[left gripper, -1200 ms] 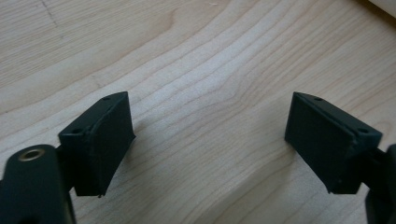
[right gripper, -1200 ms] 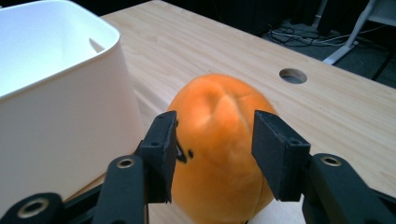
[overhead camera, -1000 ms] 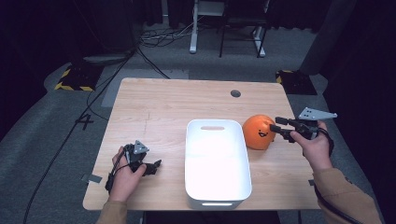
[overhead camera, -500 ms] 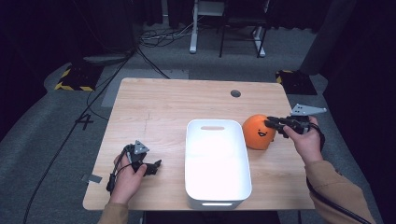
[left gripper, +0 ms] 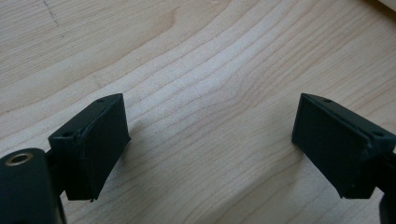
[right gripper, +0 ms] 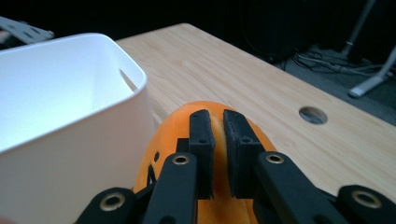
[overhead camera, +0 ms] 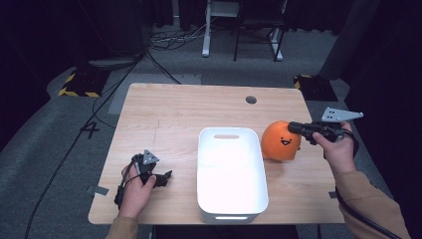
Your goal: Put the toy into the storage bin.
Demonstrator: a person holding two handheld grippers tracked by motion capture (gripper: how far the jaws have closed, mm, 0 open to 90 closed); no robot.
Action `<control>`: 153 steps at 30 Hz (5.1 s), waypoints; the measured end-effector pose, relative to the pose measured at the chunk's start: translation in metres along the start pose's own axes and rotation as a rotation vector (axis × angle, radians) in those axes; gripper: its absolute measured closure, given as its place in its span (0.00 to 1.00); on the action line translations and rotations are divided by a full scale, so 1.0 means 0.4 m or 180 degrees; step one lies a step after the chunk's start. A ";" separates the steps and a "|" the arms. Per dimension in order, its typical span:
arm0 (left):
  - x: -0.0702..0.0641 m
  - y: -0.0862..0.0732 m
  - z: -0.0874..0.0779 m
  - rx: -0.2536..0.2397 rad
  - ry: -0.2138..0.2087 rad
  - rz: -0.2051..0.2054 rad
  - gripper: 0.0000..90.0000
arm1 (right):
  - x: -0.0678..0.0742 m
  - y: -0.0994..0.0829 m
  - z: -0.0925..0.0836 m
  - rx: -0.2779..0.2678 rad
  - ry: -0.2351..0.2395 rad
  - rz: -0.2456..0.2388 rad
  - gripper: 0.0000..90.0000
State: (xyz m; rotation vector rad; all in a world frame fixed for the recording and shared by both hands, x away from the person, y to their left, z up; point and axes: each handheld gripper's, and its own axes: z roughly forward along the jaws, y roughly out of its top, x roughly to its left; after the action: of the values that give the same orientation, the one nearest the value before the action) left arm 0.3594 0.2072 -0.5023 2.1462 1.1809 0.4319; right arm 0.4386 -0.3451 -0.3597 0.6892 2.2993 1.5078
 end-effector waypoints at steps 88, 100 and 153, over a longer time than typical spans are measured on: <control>-0.001 0.000 0.000 -0.0003 0.0003 -0.0018 0.13 | 0.265 0.336 0.198 -0.0427 0.1028 -0.0523 0.93; -0.001 0.000 0.000 -0.0003 0.0003 -0.0018 0.13 | 0.283 0.298 0.256 -0.0263 0.1070 -0.0441 0.93; -0.001 -0.001 0.000 -0.0004 0.0005 -0.0018 0.13 | 0.312 0.166 0.384 0.1053 0.1144 -0.0392 0.87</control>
State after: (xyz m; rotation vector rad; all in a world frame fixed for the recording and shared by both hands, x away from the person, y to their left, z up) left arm 0.3591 0.2070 -0.5024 2.1411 1.1871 0.4319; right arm 0.4255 -0.1367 -0.3594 0.3631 2.8439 1.2935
